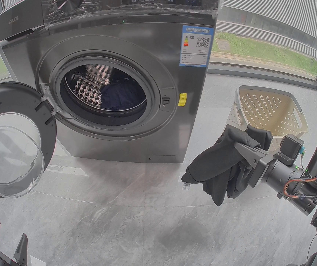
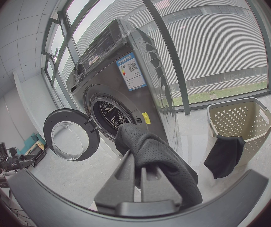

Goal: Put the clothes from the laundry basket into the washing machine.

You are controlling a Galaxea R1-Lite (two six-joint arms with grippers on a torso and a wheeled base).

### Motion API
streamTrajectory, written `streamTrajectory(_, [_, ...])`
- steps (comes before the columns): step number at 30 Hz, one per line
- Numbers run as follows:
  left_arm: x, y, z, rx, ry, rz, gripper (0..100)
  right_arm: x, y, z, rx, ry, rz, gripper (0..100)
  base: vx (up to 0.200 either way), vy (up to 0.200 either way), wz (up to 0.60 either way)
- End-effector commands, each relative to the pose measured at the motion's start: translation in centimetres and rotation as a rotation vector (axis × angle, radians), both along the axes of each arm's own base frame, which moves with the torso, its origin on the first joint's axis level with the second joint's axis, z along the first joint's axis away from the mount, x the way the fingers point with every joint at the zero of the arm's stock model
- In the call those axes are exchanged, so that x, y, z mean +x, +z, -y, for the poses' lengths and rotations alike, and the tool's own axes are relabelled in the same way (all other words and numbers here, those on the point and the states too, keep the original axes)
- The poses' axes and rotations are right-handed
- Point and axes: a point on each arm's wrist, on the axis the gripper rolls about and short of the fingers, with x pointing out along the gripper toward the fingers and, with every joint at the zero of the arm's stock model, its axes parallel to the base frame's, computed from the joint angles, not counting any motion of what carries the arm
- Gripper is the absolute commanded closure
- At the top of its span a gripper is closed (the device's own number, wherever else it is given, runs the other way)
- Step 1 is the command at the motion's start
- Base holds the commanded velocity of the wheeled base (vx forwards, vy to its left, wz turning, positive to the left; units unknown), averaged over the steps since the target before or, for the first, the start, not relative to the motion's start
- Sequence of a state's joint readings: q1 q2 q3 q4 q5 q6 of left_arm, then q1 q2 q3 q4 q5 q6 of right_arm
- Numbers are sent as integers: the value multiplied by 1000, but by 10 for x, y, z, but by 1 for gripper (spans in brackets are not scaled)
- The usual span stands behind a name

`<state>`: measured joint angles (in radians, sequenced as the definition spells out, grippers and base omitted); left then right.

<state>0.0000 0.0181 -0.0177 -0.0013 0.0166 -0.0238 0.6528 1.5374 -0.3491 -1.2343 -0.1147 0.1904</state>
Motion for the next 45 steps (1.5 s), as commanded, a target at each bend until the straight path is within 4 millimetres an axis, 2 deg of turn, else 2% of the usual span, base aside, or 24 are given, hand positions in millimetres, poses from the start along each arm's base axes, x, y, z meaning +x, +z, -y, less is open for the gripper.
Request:
streamTrajectory(1, [0, -4, 0, 1, -1, 1, 0, 1, 0, 1, 0, -7, 0, 100, 0, 200, 0])
streamTrajectory(18, [0, -4, 0, -1, -1, 1, 0, 1, 0, 1, 0, -7, 0, 100, 0, 24, 0])
streamTrajectory(33, [0, -4, 0, -2, -1, 1, 0, 2, 1, 1, 2, -7, 3, 100, 0, 200, 0])
streamTrajectory(45, [0, -4, 0, -2, -1, 1, 0, 0, -1, 0, -2, -1, -2, 100, 0, 0, 0])
